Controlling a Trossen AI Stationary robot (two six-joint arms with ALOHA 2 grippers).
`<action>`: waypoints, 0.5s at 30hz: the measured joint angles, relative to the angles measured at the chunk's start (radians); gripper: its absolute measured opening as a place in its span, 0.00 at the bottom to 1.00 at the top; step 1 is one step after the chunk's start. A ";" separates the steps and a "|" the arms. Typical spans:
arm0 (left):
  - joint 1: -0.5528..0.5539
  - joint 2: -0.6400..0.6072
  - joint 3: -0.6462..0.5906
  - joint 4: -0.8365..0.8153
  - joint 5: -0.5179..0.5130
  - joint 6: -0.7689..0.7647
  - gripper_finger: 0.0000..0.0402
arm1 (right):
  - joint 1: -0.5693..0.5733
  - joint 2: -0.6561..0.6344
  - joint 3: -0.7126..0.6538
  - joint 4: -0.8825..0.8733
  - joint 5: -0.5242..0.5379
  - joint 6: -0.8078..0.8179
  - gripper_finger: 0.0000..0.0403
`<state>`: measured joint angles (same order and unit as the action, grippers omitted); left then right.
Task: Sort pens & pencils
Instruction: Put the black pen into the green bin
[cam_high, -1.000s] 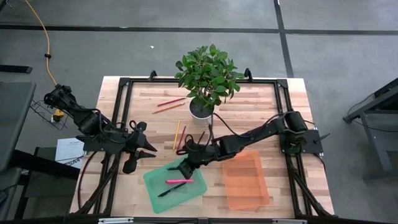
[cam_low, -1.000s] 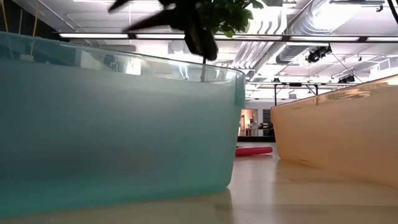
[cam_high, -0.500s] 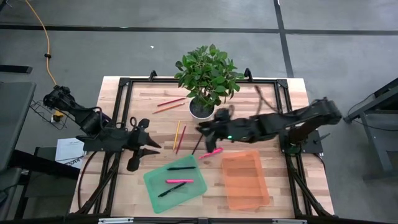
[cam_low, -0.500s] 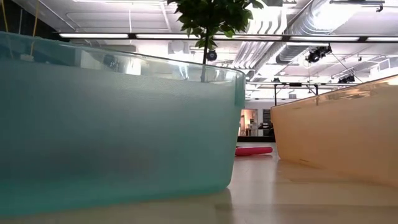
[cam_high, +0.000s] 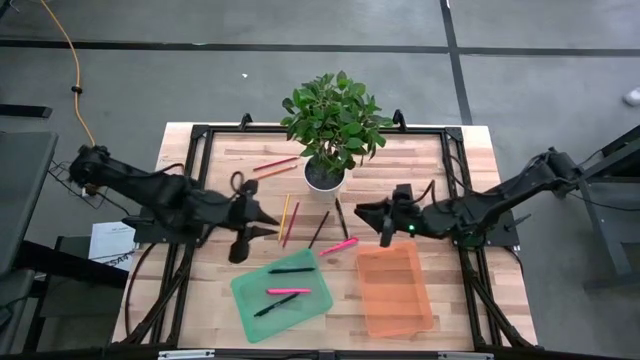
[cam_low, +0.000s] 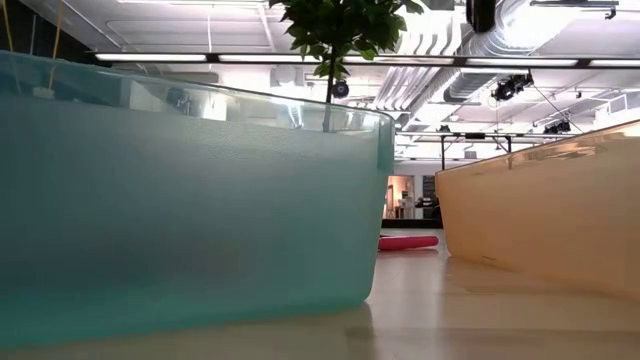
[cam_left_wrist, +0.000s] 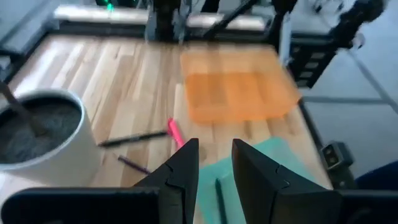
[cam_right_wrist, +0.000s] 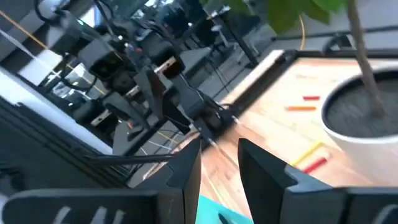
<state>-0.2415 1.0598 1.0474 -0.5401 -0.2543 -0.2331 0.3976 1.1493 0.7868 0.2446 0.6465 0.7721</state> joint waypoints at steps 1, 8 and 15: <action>0.020 0.017 0.000 0.008 0.010 -0.001 0.21 | -0.004 0.000 -0.014 0.001 -0.001 0.019 0.24; 0.144 0.190 0.000 0.161 0.145 -0.034 0.21 | -0.091 0.004 -0.053 -0.261 -0.166 0.193 0.24; 0.183 0.337 0.001 0.279 0.183 -0.100 0.21 | -0.171 0.000 -0.052 -0.404 -0.334 0.192 0.24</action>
<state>-0.0582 1.3965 1.0482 -0.2613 -0.0712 -0.3331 0.2263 1.1496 0.7345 -0.1594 0.3125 0.9642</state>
